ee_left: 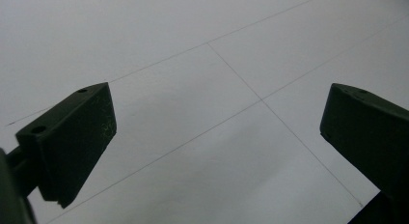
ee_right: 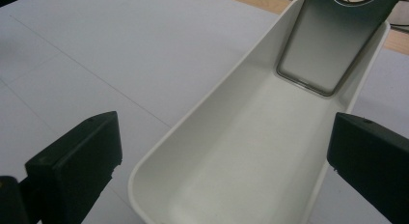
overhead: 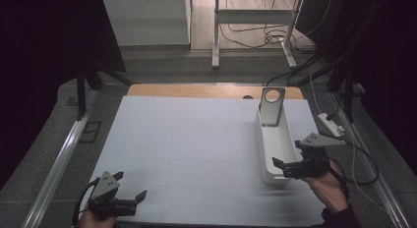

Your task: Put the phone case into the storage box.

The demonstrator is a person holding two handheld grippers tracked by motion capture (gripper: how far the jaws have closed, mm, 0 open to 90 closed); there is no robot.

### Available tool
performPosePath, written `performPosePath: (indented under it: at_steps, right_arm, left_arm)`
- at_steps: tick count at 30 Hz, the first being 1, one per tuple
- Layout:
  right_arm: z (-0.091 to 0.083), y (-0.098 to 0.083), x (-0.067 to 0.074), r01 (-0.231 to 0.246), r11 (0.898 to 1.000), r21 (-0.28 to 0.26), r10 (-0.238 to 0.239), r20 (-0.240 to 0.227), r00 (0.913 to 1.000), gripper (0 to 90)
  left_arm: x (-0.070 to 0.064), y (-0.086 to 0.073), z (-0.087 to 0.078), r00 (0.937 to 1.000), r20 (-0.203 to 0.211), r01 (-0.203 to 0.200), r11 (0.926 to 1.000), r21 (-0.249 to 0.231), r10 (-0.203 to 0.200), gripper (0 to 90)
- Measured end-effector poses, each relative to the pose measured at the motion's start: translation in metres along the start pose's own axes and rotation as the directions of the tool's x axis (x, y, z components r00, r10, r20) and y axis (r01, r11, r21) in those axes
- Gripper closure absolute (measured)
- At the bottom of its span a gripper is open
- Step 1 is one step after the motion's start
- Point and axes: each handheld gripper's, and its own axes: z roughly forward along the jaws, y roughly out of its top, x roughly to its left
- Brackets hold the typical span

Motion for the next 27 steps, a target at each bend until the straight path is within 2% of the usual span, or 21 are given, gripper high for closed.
performPosePath:
  at_steps: [10,20,27]
  right_arm:
    - [-0.013,-0.017,-0.003,-0.032,0.999,0.001,0.032,0.027,0.9991,0.0]
    - [-0.026,-0.042,-0.003,-0.068,0.997,0.029,0.066,0.063,0.9959,0.0]
    - [-0.03,-0.057,0.0,-0.087,0.995,0.048,0.084,0.063,0.9945,0.0]
  left_arm:
    - [0.0,0.0,0.0,1.0,0.001,0.003,1.0,0.002,-0.003,0.2]
    - [0.0,0.0,0.001,1.0,-0.001,0.008,1.0,0.004,-0.008,0.3]
    - [0.001,0.0,0.001,0.9999,-0.002,0.012,0.9999,0.006,-0.012,0.3]
